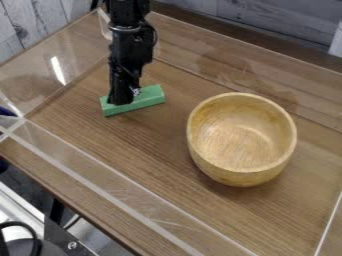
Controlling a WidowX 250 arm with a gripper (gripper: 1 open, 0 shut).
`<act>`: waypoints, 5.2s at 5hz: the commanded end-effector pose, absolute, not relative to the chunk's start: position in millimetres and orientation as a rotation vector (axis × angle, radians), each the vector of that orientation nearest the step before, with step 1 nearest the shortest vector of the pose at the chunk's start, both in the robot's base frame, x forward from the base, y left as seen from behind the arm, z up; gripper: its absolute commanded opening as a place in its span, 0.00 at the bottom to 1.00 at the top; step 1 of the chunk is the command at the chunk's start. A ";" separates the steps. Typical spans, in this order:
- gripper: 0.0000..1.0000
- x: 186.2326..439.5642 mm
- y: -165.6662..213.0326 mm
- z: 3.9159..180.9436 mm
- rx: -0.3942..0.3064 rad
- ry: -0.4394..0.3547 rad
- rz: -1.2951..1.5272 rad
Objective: Put the green block in the brown bowl
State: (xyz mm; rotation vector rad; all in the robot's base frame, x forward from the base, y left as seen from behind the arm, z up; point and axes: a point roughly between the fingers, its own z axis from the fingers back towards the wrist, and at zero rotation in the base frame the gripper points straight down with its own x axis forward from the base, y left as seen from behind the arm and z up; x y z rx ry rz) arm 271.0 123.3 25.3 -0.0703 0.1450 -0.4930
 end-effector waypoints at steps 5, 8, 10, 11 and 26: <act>0.00 277.9 119.5 -4.4 -0.129 0.169 -0.549; 0.00 280.5 118.5 -4.9 -0.129 0.161 -0.543; 0.00 282.1 117.9 -5.1 -0.129 0.156 -0.539; 0.00 283.0 117.5 -5.3 -0.130 0.154 -0.537; 0.00 296.6 111.0 -5.3 -0.130 0.118 -0.512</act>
